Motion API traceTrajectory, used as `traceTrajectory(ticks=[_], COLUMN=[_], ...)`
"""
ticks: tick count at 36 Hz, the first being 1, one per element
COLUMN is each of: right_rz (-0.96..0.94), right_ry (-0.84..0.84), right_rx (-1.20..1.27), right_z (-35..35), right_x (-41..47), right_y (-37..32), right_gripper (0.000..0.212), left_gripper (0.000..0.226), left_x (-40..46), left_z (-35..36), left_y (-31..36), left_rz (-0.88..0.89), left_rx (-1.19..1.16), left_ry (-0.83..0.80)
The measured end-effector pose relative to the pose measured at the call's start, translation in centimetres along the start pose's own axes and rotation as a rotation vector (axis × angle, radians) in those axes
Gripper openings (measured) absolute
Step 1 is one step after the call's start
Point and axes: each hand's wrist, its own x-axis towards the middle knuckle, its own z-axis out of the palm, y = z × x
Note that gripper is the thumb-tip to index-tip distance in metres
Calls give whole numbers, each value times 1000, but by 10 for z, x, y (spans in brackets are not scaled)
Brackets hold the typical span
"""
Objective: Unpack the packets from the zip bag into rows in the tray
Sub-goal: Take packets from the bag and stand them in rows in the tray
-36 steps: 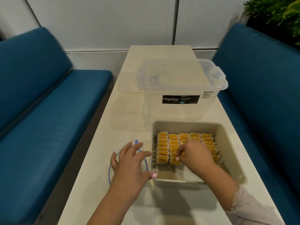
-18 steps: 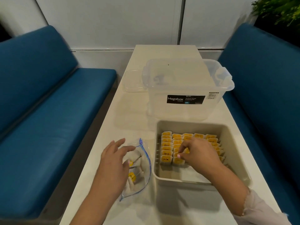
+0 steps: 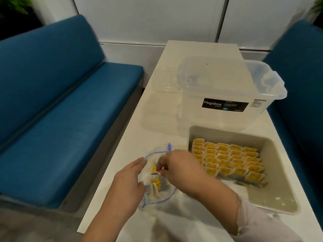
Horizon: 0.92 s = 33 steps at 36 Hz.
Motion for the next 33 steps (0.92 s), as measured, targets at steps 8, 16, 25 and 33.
traceTrajectory(ticks=[8,16,25,33], right_rz=[-33,-58,-12,-2], right_ry=[-263,-271,-305,-287], right_rx=[-205,-253,-364,-333], right_z=[46,72,89,87], right_x=[19,30,37,37], right_y=[-33,-35,-36,-36], right_gripper=[22,26,32,27], left_gripper=[71,62,62,62], left_x=[-1,-2,-4,-5], left_z=[6,4,2,0], left_y=[-3,-6,-6,-4], left_rz=[0,15,-8,-4], left_rx=[-51,-65,-70,-43], left_ry=[24,50,37,29])
